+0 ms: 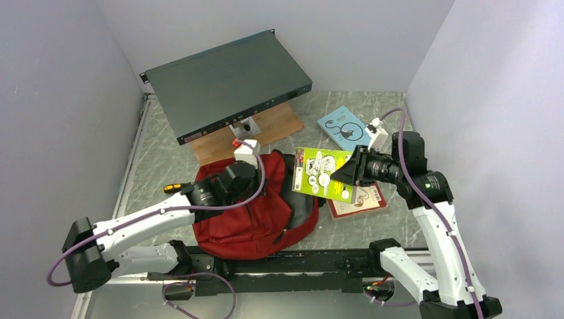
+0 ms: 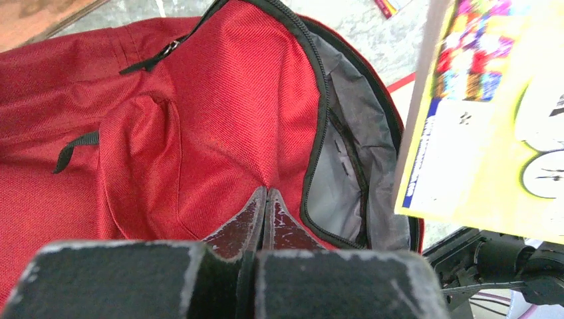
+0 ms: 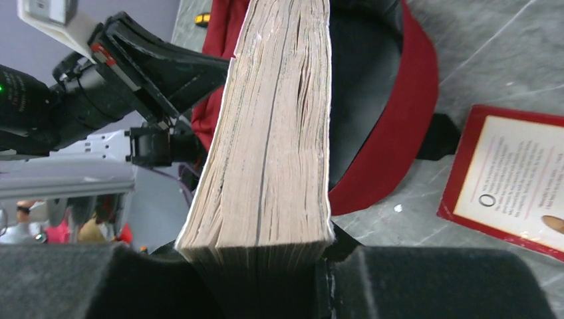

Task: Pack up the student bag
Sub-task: Place the book in the student bag.

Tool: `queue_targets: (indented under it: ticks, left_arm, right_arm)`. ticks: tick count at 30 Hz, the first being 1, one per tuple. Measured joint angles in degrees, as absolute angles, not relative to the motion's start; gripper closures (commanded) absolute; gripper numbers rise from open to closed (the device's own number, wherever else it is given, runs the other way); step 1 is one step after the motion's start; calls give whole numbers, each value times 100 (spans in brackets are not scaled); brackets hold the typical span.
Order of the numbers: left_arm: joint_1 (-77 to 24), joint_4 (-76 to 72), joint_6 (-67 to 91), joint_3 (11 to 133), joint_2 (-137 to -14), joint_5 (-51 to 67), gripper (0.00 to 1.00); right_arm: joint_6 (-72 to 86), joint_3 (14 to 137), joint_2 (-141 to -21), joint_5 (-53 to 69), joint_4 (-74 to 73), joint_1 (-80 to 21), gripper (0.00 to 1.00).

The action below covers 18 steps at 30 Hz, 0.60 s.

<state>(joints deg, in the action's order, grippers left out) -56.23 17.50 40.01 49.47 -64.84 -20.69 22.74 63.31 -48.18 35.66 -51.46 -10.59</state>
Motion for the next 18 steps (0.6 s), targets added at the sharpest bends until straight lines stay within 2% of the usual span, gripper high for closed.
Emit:
queue_targets:
  ticks: [8, 18]
  left_arm:
    - [-5623, 554, 3691, 3924, -5557, -2043, 100]
    - [-5623, -49, 3356, 3555, -5118, -1782, 100]
  right_arm:
    - [2447, 5728, -5280, 3745, -5006, -1474, 100]
    - [2657, 5277, -5937, 3299, -4333, -2174, 100]
